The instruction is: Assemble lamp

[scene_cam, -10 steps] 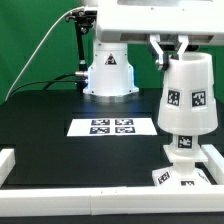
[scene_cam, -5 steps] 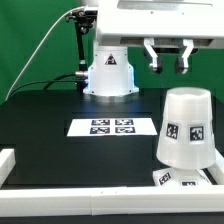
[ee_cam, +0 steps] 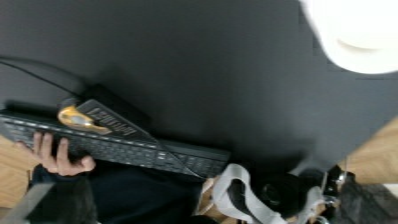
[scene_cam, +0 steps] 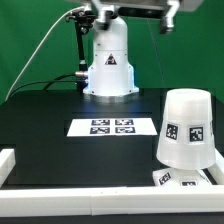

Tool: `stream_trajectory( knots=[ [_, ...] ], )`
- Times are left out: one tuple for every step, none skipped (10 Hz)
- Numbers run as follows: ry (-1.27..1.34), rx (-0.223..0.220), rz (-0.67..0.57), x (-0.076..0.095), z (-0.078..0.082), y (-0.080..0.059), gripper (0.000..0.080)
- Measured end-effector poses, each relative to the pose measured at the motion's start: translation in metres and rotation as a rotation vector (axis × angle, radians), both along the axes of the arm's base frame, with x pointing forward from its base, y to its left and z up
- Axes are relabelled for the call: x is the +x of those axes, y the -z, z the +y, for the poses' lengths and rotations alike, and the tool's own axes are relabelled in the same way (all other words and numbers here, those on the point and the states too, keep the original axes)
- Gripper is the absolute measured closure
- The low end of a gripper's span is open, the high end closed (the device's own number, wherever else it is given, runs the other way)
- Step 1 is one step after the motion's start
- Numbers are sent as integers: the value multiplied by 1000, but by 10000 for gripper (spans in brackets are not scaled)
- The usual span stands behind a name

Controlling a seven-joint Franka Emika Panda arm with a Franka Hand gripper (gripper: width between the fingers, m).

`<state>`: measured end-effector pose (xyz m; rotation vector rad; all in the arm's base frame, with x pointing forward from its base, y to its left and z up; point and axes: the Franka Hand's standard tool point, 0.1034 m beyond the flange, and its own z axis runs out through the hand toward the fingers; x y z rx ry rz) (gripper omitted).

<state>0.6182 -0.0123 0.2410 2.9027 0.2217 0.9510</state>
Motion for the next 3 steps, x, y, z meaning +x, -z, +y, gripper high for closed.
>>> stream_trajectory(
  knots=[
    [2,7,1,0,4,1,102],
    [-3,6,2,0,6,1,102],
    [-1,5,2,0,5,2,101]
  ],
)
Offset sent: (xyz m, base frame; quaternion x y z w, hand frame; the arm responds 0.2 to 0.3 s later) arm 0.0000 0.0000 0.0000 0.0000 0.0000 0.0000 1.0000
